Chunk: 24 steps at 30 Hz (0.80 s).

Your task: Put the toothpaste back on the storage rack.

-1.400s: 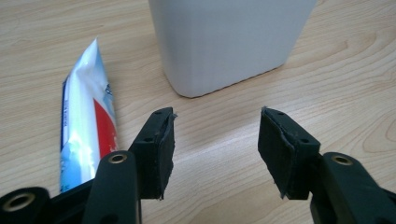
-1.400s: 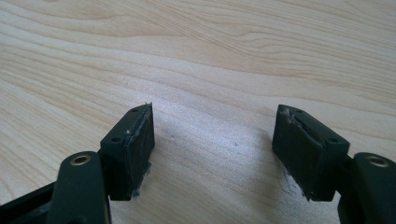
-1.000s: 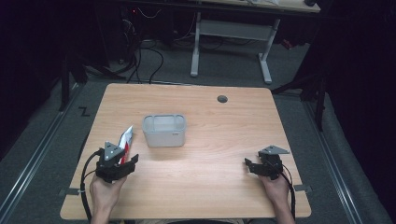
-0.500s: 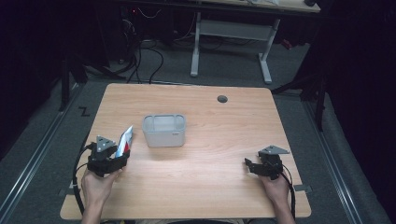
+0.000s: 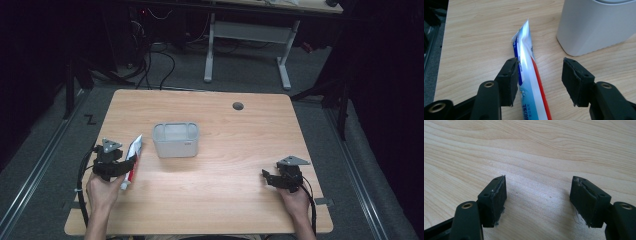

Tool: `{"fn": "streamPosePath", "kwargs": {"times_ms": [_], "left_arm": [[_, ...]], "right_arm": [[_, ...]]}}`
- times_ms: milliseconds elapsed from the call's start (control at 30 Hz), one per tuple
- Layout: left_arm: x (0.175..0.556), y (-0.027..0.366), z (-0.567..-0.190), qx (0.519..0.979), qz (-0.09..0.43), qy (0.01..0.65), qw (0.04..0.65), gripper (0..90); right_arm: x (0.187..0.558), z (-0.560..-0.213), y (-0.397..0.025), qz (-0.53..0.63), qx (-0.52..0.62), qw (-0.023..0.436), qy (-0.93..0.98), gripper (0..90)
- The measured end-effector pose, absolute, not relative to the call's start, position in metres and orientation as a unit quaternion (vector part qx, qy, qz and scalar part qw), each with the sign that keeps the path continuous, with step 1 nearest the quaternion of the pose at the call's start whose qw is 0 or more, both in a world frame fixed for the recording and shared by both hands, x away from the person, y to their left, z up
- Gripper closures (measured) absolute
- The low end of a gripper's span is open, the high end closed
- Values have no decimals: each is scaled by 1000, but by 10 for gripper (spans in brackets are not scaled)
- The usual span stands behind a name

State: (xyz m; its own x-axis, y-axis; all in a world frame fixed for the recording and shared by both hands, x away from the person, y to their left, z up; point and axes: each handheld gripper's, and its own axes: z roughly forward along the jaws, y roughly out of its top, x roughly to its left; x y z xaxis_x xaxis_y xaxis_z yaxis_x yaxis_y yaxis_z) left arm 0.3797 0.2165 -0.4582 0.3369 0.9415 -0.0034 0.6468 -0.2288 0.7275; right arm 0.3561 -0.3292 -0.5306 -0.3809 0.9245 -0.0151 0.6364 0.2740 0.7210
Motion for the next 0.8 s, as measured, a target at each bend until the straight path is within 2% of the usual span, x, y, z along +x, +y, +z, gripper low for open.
{"fn": "streamPosePath", "kwargs": {"times_ms": [800], "left_arm": [[420, 210, -456, 757, 222, 547, 279, 480]], "right_arm": [[356, -531, -329, 322, 509, 224, 766, 297]]}}
